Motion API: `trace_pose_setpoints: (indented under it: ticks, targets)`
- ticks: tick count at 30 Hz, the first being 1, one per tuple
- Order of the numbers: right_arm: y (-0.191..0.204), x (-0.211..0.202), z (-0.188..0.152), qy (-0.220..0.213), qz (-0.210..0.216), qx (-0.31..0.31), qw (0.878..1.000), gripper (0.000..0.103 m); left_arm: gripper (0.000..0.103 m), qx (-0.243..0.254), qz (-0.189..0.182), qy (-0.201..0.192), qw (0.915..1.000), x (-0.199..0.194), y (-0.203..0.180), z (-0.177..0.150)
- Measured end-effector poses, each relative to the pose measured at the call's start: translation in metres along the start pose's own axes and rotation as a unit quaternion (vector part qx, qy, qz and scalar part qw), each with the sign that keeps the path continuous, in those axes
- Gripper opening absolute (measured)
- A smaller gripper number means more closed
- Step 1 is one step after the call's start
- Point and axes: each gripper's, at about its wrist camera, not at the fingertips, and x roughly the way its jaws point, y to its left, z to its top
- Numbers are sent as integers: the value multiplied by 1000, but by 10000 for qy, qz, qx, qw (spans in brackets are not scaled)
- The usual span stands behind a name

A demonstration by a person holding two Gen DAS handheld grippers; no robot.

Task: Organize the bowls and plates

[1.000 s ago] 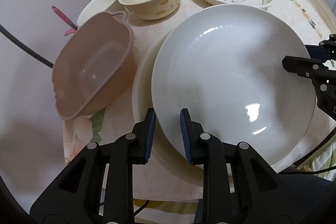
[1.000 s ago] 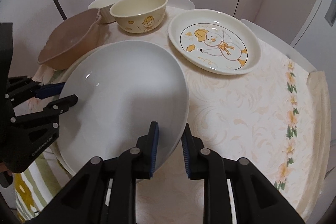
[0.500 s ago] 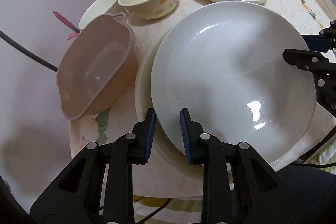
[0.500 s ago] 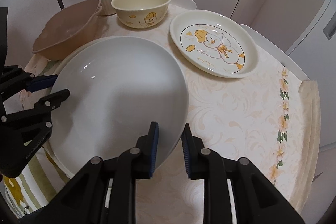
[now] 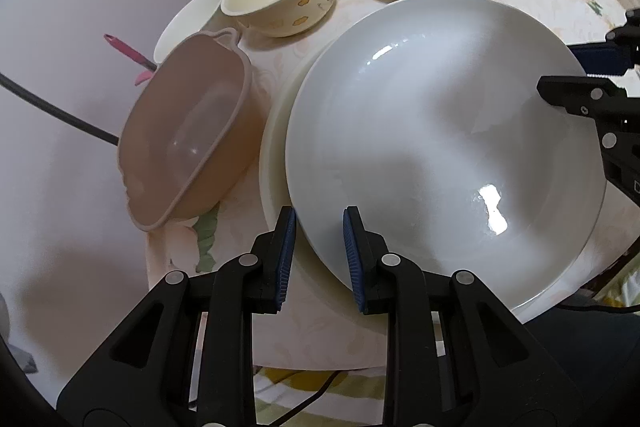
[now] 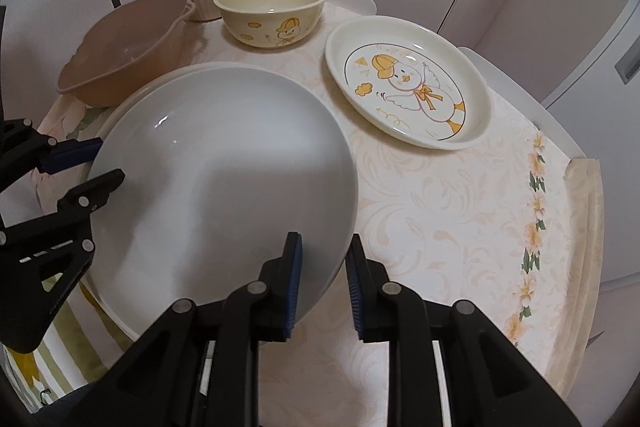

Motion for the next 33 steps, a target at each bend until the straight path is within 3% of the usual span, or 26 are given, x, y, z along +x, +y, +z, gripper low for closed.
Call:
trace_pose_setpoints:
  ticks: [16, 29, 30, 33]
  targets:
    - [1, 2, 3, 211, -100, -142, 9996, 20, 22, 215, 275, 37, 9994, 4, -4, 1]
    - [-3, 1, 4, 235, 65, 0, 9997, 20, 22, 255, 269, 173, 9992, 7, 1, 5]
    - [-4, 2, 4, 248, 94, 37, 9996, 20, 24, 311, 303, 192, 9989, 8, -1, 6]
    - [-7, 6, 4, 367, 306, 159, 9987, 28, 44, 340, 89, 168, 9992, 8, -1, 8]
